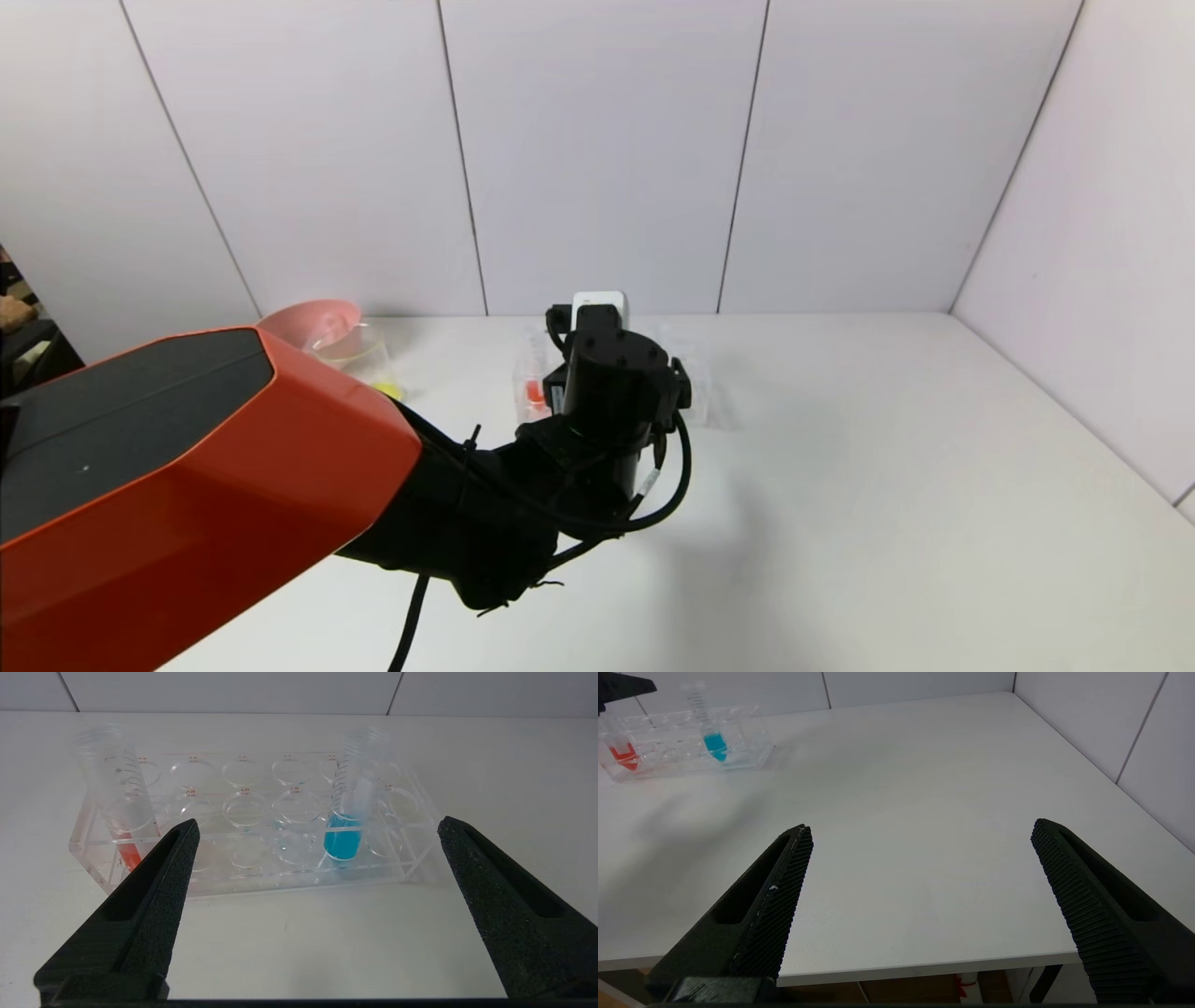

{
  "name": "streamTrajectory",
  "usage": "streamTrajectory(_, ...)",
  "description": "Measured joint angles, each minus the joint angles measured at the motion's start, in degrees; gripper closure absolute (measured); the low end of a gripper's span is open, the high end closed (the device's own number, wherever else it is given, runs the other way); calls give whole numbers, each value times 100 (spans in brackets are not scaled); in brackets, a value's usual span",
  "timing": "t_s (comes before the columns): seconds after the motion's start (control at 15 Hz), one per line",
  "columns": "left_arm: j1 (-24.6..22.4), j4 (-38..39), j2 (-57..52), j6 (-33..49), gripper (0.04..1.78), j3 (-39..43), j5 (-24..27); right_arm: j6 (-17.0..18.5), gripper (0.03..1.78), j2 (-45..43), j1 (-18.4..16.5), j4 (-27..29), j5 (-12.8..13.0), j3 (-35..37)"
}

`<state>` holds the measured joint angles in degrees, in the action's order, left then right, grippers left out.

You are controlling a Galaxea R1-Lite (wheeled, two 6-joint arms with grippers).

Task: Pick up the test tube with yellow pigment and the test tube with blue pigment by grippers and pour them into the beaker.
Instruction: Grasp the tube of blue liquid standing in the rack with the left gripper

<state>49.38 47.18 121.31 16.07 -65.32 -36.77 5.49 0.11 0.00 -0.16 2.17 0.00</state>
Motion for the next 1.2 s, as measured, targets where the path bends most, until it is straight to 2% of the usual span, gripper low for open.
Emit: streamTrajectory(1.2,-33,-10,-2,-2,4,-28,0,-4,10,0,0,0,2,0)
